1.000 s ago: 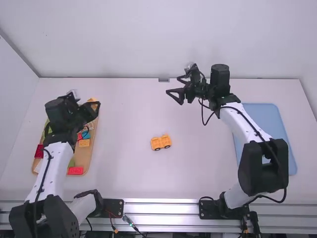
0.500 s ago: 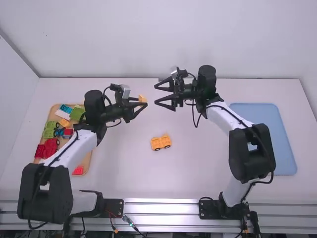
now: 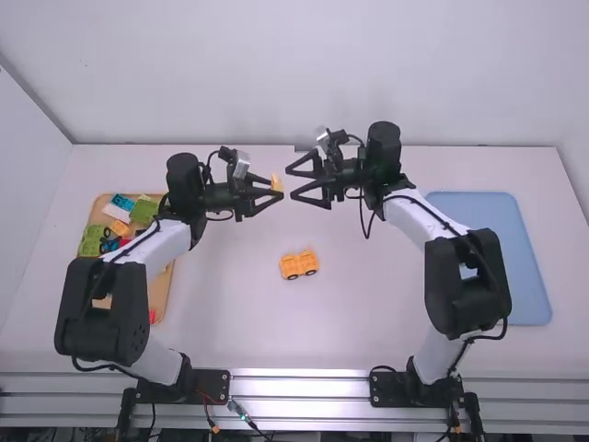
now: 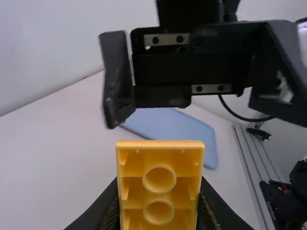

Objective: Assemble lego blocks to make yellow taxi

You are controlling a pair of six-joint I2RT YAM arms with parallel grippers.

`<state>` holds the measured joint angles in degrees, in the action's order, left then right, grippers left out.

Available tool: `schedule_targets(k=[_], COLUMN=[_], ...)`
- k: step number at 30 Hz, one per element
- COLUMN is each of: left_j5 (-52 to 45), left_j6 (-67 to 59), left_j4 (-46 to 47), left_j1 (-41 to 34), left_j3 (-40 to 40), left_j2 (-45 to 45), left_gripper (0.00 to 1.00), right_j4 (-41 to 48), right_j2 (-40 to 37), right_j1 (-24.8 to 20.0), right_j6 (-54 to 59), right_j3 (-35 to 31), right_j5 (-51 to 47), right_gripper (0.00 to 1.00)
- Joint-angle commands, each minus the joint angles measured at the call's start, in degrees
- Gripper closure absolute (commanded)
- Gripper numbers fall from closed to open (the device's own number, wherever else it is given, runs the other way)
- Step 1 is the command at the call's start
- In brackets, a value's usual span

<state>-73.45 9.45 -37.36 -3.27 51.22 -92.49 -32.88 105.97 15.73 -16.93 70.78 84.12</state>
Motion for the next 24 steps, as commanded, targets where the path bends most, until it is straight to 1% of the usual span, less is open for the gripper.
schedule_targets(k=[1, 5, 8, 12, 15, 16, 17, 18, 20, 21, 22, 24], left_j5=[-2.5, -2.6, -2.6, -3.2, -5.2, -5.2, -5.2, -5.2, -5.0, -5.0, -5.1, -5.2], left_j6=[0.2, 0.2, 0.2, 0.1, 0.1, 0.2, 0.1, 0.1, 0.1, 0.1, 0.2, 0.2], left_j4=[-0.2, -0.7, -0.7, -0.7, -1.1, -1.6, -1.6, -1.6, -1.6, -1.6, -1.7, -2.0], left_j1=[-0.6, -0.8, -1.0, -1.2, -1.5, -1.6, -1.6, -1.6, -1.5, -1.5, -1.6, -1.6], left_j3=[1.4, 1.4, 1.3, 1.3, 1.3, 1.3, 1.3, 1.3, 1.3, 1.3, 1.3, 1.3], left_j2=[0.0, 0.0, 0.0, 0.0, 0.0, 0.0, 0.0, 0.0, 0.0, 0.0, 0.0, 0.0], left_gripper=[0.88, 0.88, 0.88, 0.88, 0.88, 0.88, 0.89, 0.89, 0.89, 0.89, 0.89, 0.9], right_j4=[0.9, 0.7, 0.4, 0.3, 0.4, 0.5, 0.6, 0.6, 0.7, 0.7, 0.8, 0.8], right_j2=[0.9, 0.9, 0.9, 0.9, 0.9, 0.9, 0.9, 0.9, 0.9, 0.9, 0.9, 0.9], right_j1=[0.7, 2.0, 2.9, 3.5, 3.5, 3.5, 3.5, 3.5, 3.5, 3.5, 3.5, 3.5], right_j6=[2.6, 4.6, 5.0, 5.5, 5.8, 5.9, 6.1, 6.1, 6.1, 6.1, 6.1, 6.0], right_j3=[1.5, 1.5, 1.5, 1.5, 1.5, 1.5, 1.5, 1.5, 1.5, 1.5, 1.5, 1.5], right_j5=[-2.3, -2.0, -3.7, -4.7, -4.5, -4.5, -4.5, -4.5, -4.5, -4.5, -4.5, -4.5], right_gripper=[0.01, 0.0, 0.0, 0.05, 0.14, 0.21, 0.31, 0.32, 0.41, 0.41, 0.45, 0.48])
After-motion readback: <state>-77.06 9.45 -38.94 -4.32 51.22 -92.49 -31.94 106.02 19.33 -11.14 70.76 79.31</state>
